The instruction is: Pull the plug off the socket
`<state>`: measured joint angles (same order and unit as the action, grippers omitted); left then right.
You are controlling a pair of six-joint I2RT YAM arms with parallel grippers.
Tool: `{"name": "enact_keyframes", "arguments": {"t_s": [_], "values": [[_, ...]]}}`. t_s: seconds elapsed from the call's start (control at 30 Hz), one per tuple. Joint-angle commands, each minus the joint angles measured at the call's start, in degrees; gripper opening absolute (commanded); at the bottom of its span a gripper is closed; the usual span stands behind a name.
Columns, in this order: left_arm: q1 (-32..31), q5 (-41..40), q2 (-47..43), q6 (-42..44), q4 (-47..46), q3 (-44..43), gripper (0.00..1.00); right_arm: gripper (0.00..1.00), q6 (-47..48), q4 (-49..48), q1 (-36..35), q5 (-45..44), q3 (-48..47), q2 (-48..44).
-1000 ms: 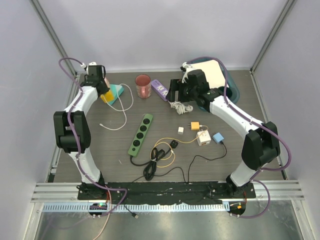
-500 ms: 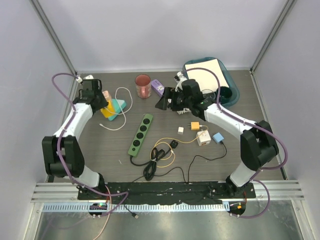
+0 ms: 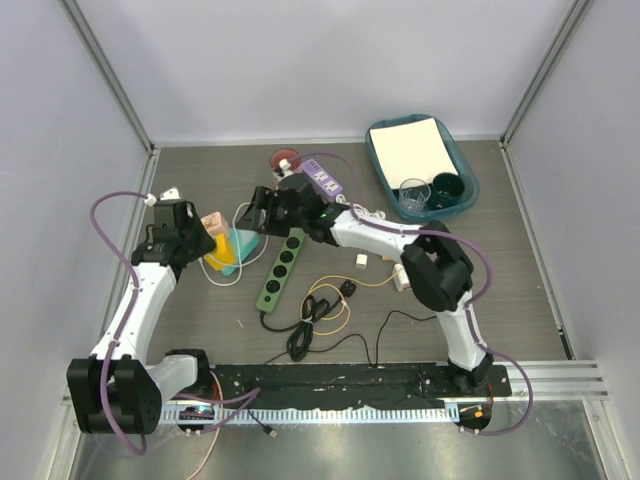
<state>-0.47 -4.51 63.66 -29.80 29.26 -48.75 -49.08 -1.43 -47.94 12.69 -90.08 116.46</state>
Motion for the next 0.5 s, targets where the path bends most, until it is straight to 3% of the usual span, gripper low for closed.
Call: {"name": "enact_keyframes", "arguments": {"t_s": [0.0, 0.47], "values": [[0.21, 3.46, -3.8, -0.26, -3.85, 0.67, 0.0, 0.75, -4.53, 0.63, -2.59, -1.97, -9.22, 6.04], [0.21, 6.89, -3.72, 0.27, -5.61, 2.43, 0.0, 0.73, -4.09, 4.85, -5.84, -2.93, -16.53, 14.31]]}}
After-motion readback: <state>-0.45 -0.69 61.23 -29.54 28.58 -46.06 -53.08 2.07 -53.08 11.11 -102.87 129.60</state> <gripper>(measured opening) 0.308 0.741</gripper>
